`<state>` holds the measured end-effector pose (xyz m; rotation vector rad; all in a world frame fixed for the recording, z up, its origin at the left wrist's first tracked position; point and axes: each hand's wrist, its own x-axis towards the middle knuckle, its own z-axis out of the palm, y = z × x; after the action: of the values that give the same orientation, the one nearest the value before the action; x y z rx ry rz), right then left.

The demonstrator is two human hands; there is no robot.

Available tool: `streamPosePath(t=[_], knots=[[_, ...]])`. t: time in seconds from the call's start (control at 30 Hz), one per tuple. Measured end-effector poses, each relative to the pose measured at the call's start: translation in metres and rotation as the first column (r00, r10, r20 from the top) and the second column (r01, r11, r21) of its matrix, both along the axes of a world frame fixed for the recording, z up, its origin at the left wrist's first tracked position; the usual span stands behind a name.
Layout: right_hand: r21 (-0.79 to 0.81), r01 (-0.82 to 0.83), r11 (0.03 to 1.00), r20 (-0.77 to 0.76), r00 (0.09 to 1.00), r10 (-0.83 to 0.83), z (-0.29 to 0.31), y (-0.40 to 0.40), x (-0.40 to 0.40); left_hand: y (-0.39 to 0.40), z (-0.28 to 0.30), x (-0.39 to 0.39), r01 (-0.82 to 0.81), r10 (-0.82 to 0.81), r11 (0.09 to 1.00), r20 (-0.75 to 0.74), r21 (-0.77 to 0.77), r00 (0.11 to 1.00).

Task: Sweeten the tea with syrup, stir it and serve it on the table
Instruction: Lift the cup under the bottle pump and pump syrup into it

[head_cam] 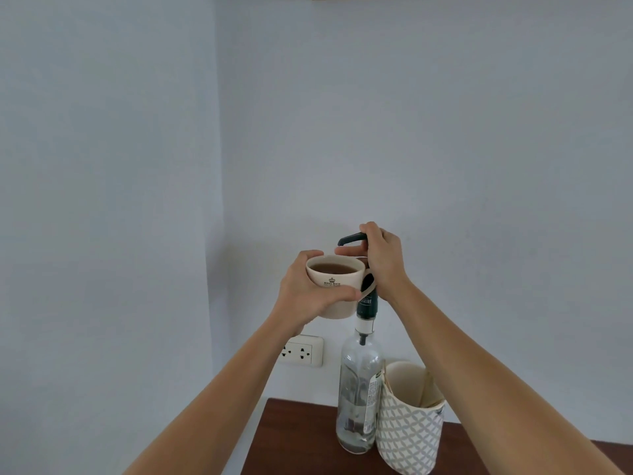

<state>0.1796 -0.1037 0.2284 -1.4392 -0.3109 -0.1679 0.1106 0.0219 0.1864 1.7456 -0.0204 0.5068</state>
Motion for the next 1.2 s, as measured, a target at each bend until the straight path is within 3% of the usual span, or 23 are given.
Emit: streamPosePath(t=[1.2], knots=[[0.025, 0.022, 0.999, -0.033, 0.999, -0.021, 0.0035, 0.0002, -0.0045, -0.0032, 0.0085, 0.0006, 0.016, -0.017, 1.000, -0.044, -0.025, 0.999]])
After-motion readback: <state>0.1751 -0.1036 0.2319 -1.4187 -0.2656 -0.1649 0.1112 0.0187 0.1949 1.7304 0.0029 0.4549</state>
